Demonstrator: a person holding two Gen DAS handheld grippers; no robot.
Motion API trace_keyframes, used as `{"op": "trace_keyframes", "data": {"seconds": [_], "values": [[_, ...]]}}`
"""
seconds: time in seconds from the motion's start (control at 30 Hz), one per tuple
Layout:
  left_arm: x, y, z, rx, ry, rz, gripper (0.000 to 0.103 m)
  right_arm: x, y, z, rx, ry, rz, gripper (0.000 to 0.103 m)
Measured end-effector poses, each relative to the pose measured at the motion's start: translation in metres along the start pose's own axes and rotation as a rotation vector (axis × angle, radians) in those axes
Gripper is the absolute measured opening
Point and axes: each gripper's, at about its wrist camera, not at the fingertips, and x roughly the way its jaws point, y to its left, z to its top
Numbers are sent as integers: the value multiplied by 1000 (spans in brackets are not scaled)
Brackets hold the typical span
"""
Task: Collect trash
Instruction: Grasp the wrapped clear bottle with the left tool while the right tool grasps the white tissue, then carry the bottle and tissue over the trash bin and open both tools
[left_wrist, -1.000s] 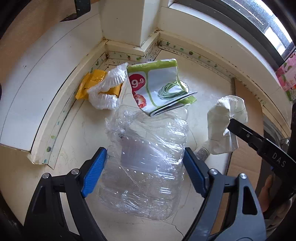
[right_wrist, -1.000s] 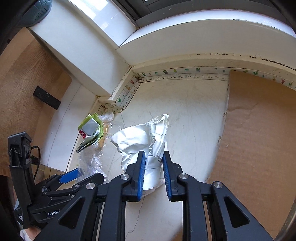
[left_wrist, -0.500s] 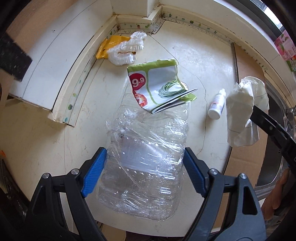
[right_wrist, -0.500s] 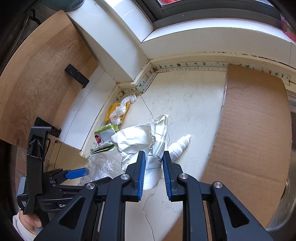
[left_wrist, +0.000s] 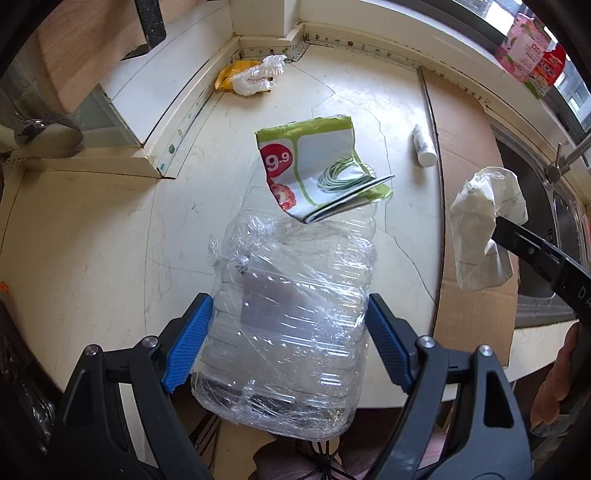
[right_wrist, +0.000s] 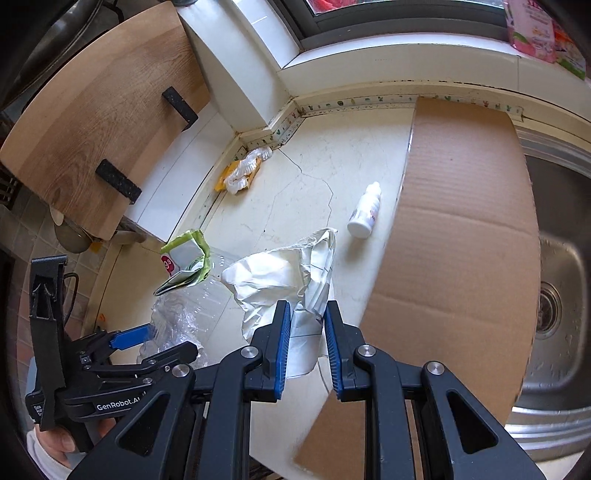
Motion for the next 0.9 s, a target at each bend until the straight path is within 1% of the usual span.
{"op": "trace_keyframes", "data": {"seconds": [0.3, 0.43, 0.57, 0.7, 0.83, 0.9], "values": [[-55, 11, -85, 66, -104, -35, 81, -54, 39, -104, 31, -86, -30, 18], [-70, 19, -125, 77, -125, -50, 81, -75, 58, -154, 10, -121, -49, 18], [-81, 27, -167, 79, -137, -66, 81, -88, 68, -203, 24, -133, -60, 18], [-88, 31, -206, 69, -146, -76, 81, -96, 78, -254, 31, -128, -85, 19], [-92, 33, -236, 53, -136, -90, 81, -101, 81, -300, 46, -88, -110, 19], [-94, 32, -250, 54, -135, -84, 81, -104, 80, -318, 51, -63, -121, 19]]}}
